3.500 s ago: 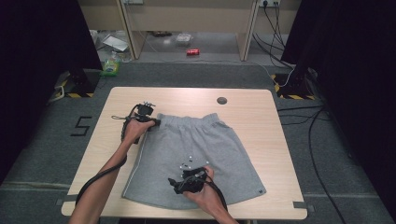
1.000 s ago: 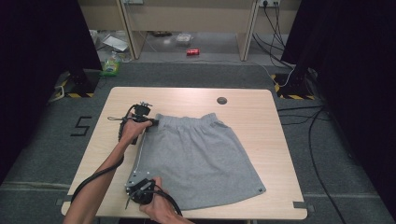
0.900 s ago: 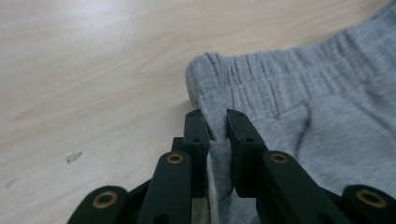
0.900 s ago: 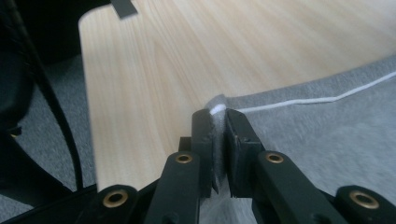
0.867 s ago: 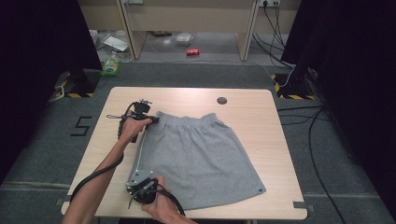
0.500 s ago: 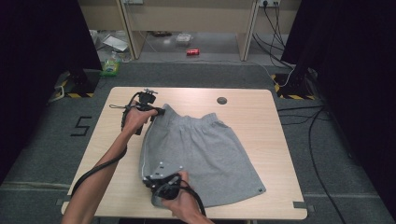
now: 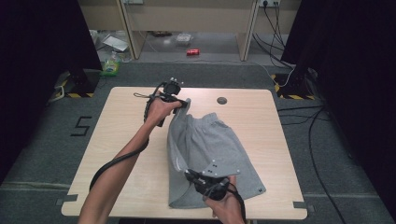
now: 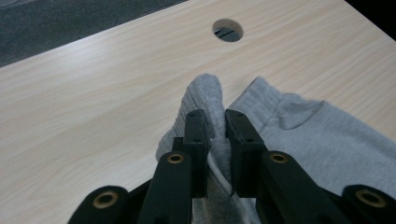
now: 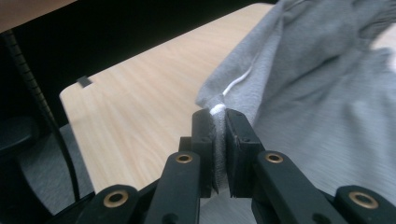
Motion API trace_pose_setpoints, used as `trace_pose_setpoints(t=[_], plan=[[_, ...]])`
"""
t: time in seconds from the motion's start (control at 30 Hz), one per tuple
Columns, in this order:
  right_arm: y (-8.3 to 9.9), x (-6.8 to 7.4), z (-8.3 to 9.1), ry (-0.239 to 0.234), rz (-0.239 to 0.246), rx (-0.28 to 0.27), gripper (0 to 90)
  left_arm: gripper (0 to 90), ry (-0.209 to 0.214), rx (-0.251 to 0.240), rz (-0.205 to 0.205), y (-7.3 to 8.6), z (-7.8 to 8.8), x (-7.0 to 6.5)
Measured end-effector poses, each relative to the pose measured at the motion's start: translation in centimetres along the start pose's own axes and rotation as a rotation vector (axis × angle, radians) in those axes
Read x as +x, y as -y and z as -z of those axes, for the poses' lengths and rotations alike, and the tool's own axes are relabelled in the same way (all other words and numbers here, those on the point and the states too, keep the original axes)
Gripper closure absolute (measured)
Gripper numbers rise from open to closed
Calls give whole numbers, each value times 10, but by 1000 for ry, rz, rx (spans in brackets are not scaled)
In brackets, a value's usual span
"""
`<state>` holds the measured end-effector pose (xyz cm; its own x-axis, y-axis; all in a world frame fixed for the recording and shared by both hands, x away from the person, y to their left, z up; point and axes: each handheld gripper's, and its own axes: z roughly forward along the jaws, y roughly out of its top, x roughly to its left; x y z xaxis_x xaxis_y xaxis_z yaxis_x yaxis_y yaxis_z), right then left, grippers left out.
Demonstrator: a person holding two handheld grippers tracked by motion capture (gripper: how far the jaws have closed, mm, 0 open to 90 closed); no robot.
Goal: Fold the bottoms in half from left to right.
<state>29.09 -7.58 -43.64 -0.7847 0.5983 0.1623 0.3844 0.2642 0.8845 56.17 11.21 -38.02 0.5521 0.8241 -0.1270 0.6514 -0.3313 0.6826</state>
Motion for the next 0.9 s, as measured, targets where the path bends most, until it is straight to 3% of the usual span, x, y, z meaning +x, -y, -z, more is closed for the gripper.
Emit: trace_pose_setpoints(t=[0.2,0.33,0.63,0.9], plan=[[10,-19,34,63,-39,-41,832,788,3,6,-20,-17,-12,-27],[20,-32,55,111,-72,-62,832,787,14,13,-8,-22,-26,-40],[45,-52,78,179,-135,-52,832,785,23,30,13,-26,-56,-59],[56,-57,91,209,-151,-52,833,782,38,27,48,-28,-78,-68]])
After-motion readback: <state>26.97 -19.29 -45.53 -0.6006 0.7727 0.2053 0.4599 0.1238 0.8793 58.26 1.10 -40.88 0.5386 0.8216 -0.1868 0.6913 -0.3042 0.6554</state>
